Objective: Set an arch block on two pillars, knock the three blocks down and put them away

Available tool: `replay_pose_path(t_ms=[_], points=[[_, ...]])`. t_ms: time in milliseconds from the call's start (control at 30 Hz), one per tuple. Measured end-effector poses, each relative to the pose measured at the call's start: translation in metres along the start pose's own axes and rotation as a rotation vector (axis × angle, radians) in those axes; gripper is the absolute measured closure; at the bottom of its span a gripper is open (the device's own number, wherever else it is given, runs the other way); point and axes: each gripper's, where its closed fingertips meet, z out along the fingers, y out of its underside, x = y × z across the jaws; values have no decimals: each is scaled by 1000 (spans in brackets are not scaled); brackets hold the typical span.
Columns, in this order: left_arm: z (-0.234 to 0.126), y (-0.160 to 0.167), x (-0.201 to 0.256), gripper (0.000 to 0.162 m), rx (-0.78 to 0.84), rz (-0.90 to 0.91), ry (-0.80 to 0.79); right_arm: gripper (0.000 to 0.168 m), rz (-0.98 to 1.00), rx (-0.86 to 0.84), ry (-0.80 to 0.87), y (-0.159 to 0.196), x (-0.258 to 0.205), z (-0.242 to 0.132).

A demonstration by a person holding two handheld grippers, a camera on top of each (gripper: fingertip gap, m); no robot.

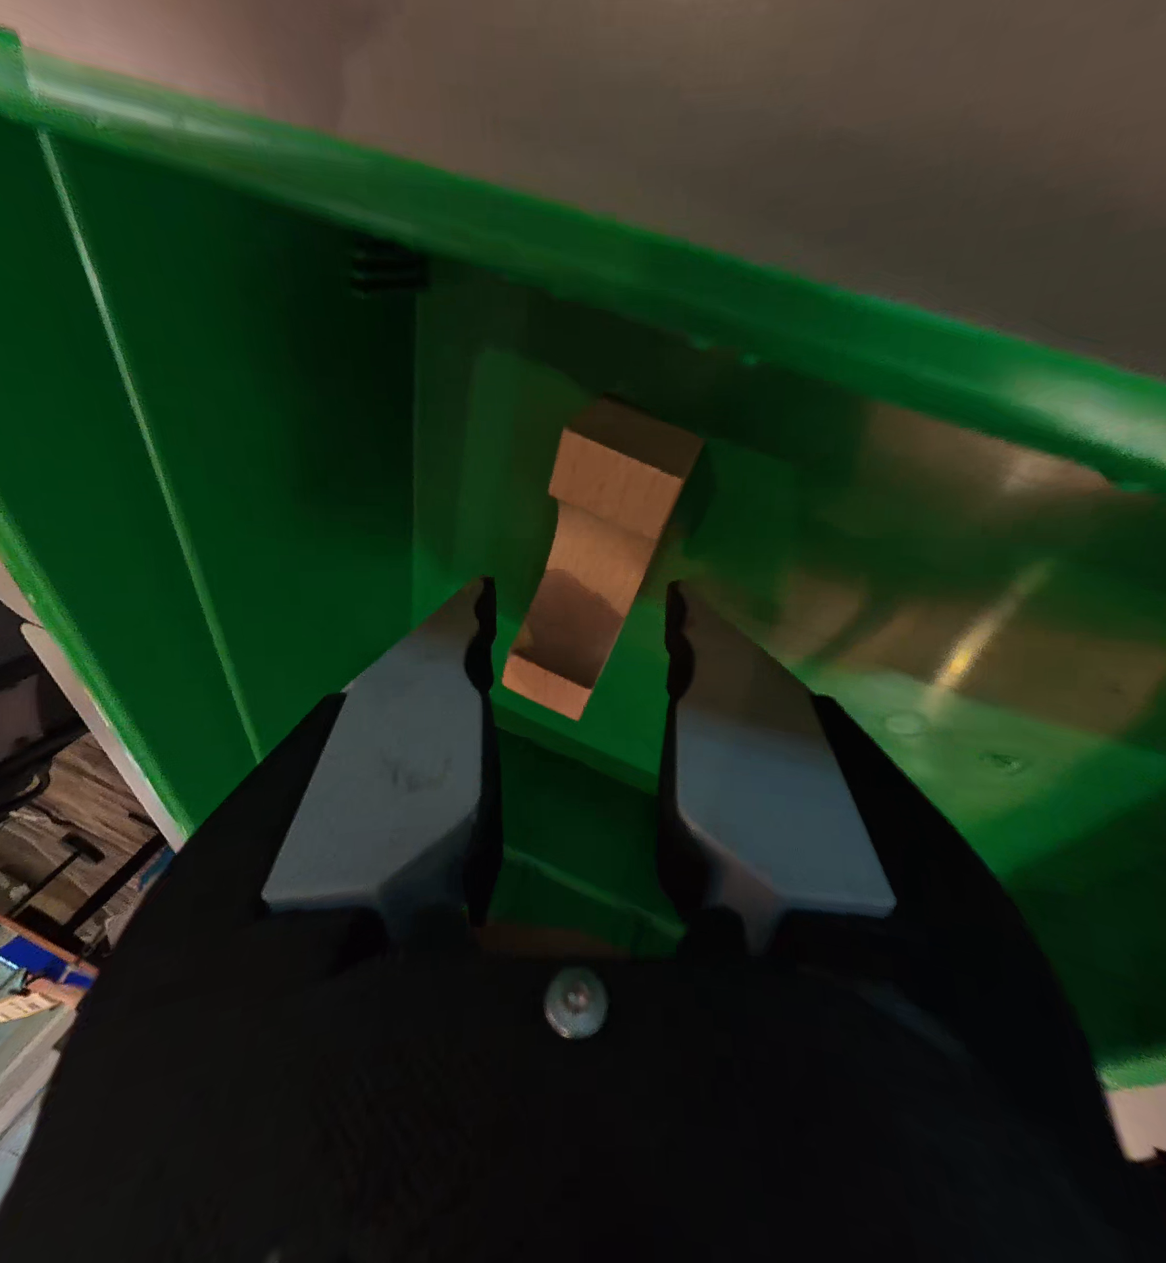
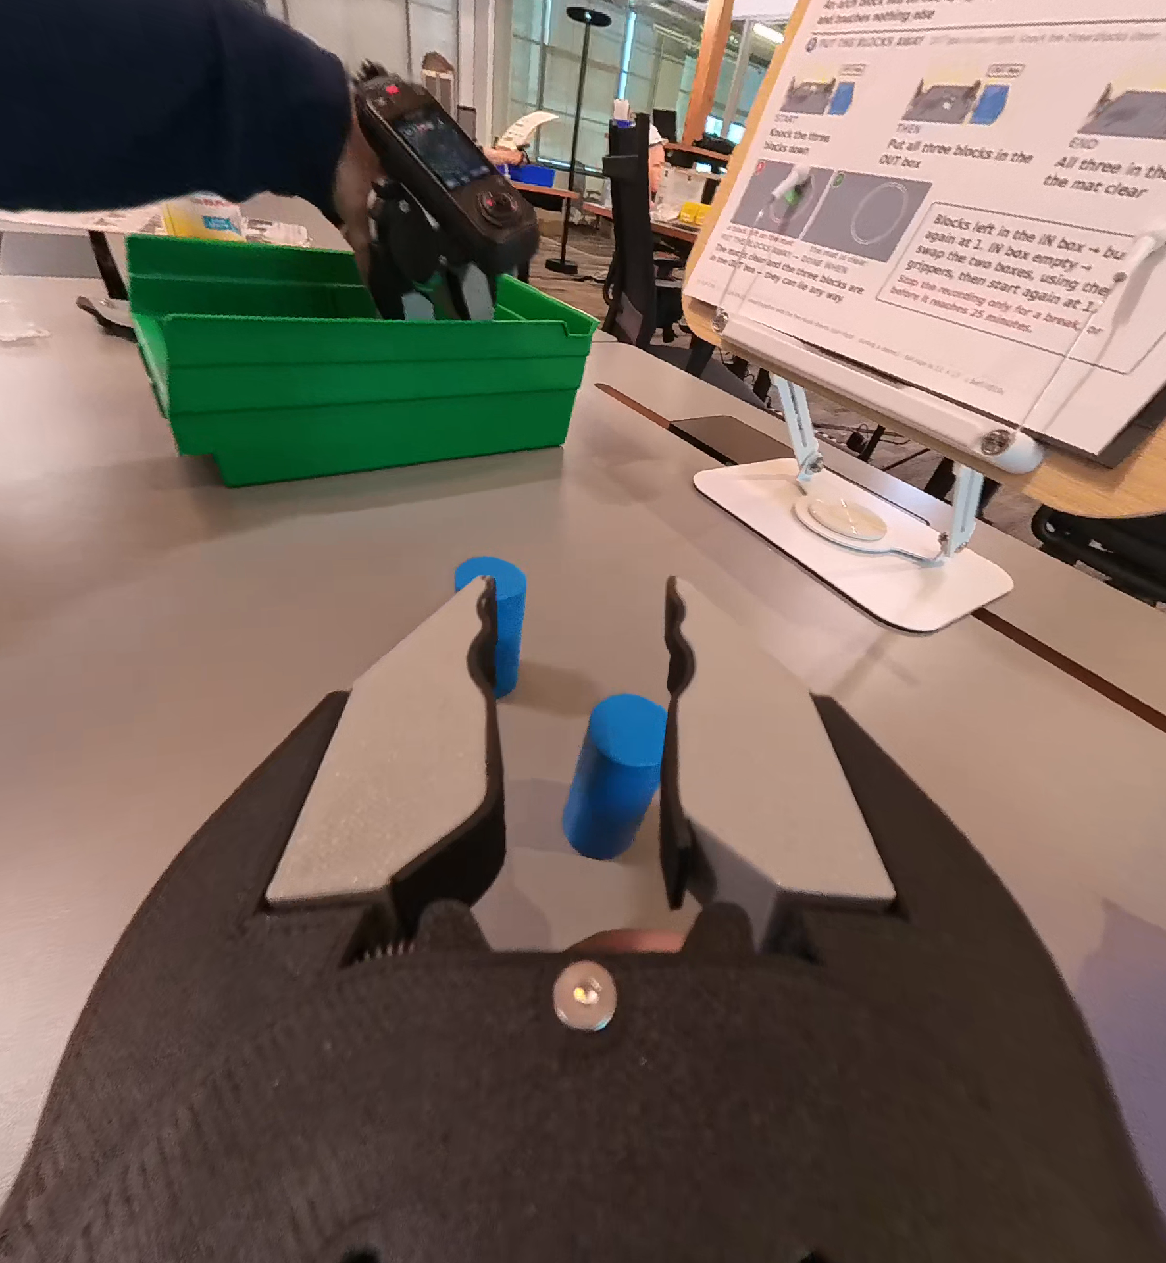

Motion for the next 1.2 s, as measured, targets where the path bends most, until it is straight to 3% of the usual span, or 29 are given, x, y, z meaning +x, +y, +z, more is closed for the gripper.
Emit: replay_pose_path(t_ms=[100, 133, 200, 400, 467, 533, 600, 833, 933, 1067, 1200], points=[[9, -6, 2, 114, 9, 21, 6, 121, -13, 21, -47, -4, -10, 0], [10, -11, 3, 127, 33, 22, 15, 120, -22, 24, -61, -5, -14, 0], [10, -22, 1, 134, 96, -3, 12, 120, -43, 30, -80, -6, -19, -1], [9, -26, 2, 136, 201, -105, 13, 119, -57, 35, -80, -7, -21, 0], [8, -21, 4, 139, 213, -135, 28, 119, -54, 33, -76, -7, -20, -1], [3, -16, 13, 160, 225, -138, 68, 119, -56, 38, -69, -8, -19, -2], [0, -6, 19, 162, 197, -184, 104, 120, -56, 47, -59, -11, -18, -4], [-20, 23, 8, 162, 209, -289, -35, 120, -55, 61, -55, -15, -19, -6], [-29, 22, 5, 144, 234, -320, -38, 120, -60, 62, -59, -16, -21, -6], [-24, 13, 10, 110, 196, -224, -25, 120, -64, 53, -59, -14, -21, -5], [-8, 5, 6, 108, 125, -141, -4, 120, -61, 50, -57, -13, -19, -5]])
